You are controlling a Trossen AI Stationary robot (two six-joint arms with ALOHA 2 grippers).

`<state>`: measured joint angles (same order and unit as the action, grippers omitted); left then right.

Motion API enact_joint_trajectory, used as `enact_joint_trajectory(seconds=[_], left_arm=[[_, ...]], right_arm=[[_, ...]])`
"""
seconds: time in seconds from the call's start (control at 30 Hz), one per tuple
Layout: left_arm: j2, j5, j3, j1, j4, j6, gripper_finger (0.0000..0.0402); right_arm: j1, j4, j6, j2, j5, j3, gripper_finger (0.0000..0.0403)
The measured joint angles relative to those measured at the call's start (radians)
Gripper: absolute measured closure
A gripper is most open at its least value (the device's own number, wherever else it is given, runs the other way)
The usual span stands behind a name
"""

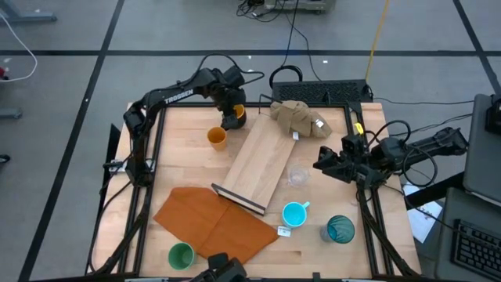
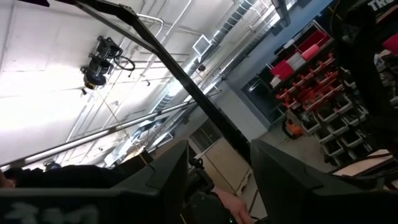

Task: Stack small to large cups/mugs on shelf
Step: Put the black mug on the shelf

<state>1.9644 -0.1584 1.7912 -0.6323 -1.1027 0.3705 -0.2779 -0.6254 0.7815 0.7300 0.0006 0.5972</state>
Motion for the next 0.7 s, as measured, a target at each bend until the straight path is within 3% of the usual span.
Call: enact_joint_trajectory(seconds=[0.7], left_arm=[[0.03, 0.036, -0.003, 0.02, 0.017, -0.023, 0.027]], right_arm=[[-0.034, -0.033, -0.008, 0.007, 0.026, 0.0, 0.0236]])
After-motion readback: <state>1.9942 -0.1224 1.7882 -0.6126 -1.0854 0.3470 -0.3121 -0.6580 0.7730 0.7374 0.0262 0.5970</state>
